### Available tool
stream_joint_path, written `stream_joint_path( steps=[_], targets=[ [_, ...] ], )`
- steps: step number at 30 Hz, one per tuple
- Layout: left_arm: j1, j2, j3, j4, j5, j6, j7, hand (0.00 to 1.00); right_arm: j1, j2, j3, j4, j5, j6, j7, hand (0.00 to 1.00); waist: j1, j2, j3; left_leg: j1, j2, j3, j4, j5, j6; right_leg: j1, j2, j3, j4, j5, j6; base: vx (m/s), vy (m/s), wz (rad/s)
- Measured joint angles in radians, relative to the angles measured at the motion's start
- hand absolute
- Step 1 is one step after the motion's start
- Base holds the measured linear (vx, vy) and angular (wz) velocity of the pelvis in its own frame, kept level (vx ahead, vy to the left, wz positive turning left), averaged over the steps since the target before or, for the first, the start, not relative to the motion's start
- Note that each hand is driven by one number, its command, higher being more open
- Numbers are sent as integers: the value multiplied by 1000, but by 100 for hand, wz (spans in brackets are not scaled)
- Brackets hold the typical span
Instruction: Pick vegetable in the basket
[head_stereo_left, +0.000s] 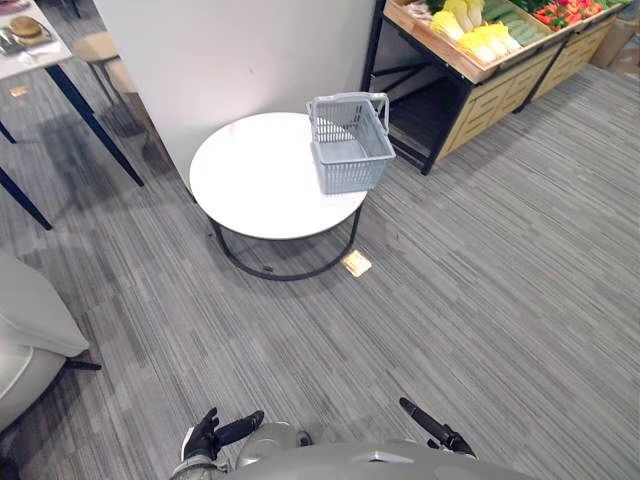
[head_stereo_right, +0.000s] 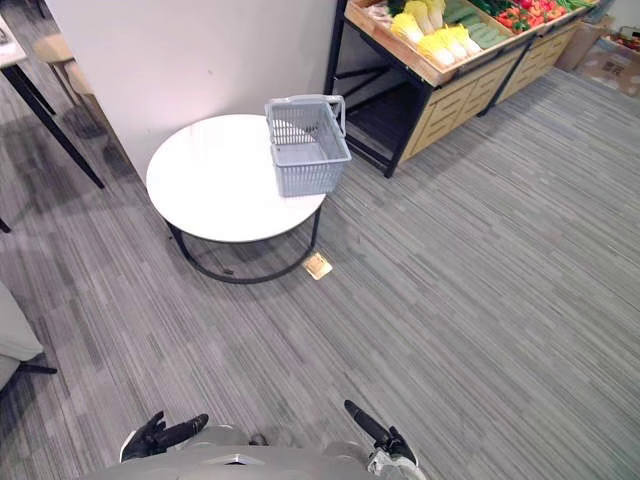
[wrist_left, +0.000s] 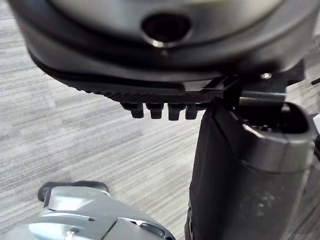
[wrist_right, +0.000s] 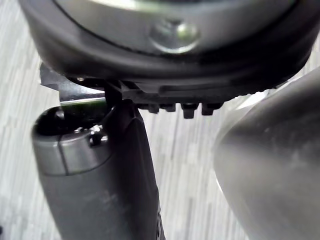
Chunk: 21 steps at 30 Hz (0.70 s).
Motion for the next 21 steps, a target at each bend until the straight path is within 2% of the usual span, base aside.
stream_joint_path(
  steps=[2,3,5,6,7,8,10,11,12,13,14,15,16,17,18,19,20,21],
  targets=[
    [13,-1,-6,8,0,1,7,100,0,0,-1,0,0,-2,1,100,-3,3,1,70,-2,-16,-47,-2,2,-41,3,-99,88,-42,-64,294,-12,21],
    [19,-1,-7,16,0,2,8,100,0,0,-1,-9,1,-5,6,100,-13,5,2,114,2,-29,-83,-1,0,-71,5,-164,107,-85,-88,254,-86,21],
    [21,-4,-6,37,0,2,11,100,1,-2,-3,-29,4,-6,11,100,-23,16,7,177,22,-43,-126,1,-4,-118,16,-238,73,-151,-133,298,-144,28],
    [22,-14,-3,40,1,2,14,100,1,-7,-3,-50,8,-7,12,100,-33,34,15,219,57,-60,-153,3,-8,-160,33,-289,0,-185,-158,231,-128,28],
    [22,-16,-2,41,1,2,14,100,0,-8,-3,-55,8,-8,12,100,-35,38,17,228,66,-63,-159,4,-9,-169,37,-296,-19,-189,-162,315,-172,49],
    [21,-26,6,41,2,2,14,100,3,-7,-3,-79,9,-8,11,100,-48,53,25,253,100,-77,-181,7,-15,-205,37,-325,-100,-190,-164,285,-158,49],
    [21,-32,8,40,3,0,15,100,9,-11,-1,-104,9,-10,11,100,-48,63,33,294,147,-84,-214,10,-19,-255,33,-330,-259,-165,-135,382,-224,45],
    [24,-33,18,39,2,-2,15,100,13,-9,4,-112,8,-10,10,100,-45,58,36,315,172,-83,-227,11,-25,-269,30,-332,-396,-127,-104,445,-287,32],
    [27,-31,32,36,3,-2,13,100,18,-9,19,-113,6,-10,8,100,-45,47,40,335,179,-85,-231,11,-46,-261,23,-330,-511,-79,-99,599,-397,37],
    [38,-23,48,29,3,-4,12,100,31,-7,46,-115,5,-11,7,100,-45,22,44,368,180,-84,-228,7,-106,-239,2,-336,-614,72,-117,674,-425,34],
    [32,-35,48,38,6,-3,12,100,31,-25,47,-114,5,-6,11,100,-44,35,41,389,217,-87,-226,10,-142,-243,12,-359,-560,146,-180,586,-366,26],
    [30,-44,48,44,17,-4,10,100,30,-37,60,-114,0,-6,11,100,-43,53,39,389,239,-88,-224,28,-172,-250,24,-369,-531,115,-180,573,-353,20],
    [30,-54,48,43,40,-8,10,100,29,-47,69,-115,-2,-12,10,100,-44,67,34,378,266,-96,-215,75,-202,-264,33,-390,-481,66,-198,446,-289,11],
    [29,-57,51,42,42,-12,10,100,28,-48,70,-115,-2,-15,10,100,-45,70,36,373,274,-107,-209,102,-210,-265,36,-397,-463,44,-208,666,-428,15],
    [23,-64,75,41,45,-18,10,100,28,-50,70,-114,-2,-16,9,100,-45,73,35,356,296,-140,-176,170,-227,-258,49,-417,-437,2,-226,547,-349,12],
    [23,-68,86,41,45,-20,9,100,28,-50,72,-113,-2,-16,8,100,-44,74,34,345,305,-158,-153,197,-238,-248,60,-421,-441,-11,-234,602,-387,10],
    [24,-72,99,40,43,-23,8,100,27,-50,79,-112,-1,-16,6,100,-42,73,35,321,318,-189,-93,237,-251,-224,77,-430,-455,-29,-243,359,-227,4],
    [24,-82,128,29,33,-27,7,100,27,-50,86,-110,-1,-15,3,100,-36,70,37,272,327,-234,29,298,-255,-177,101,-435,-490,-45,-251,471,-286,5]
  ],
)
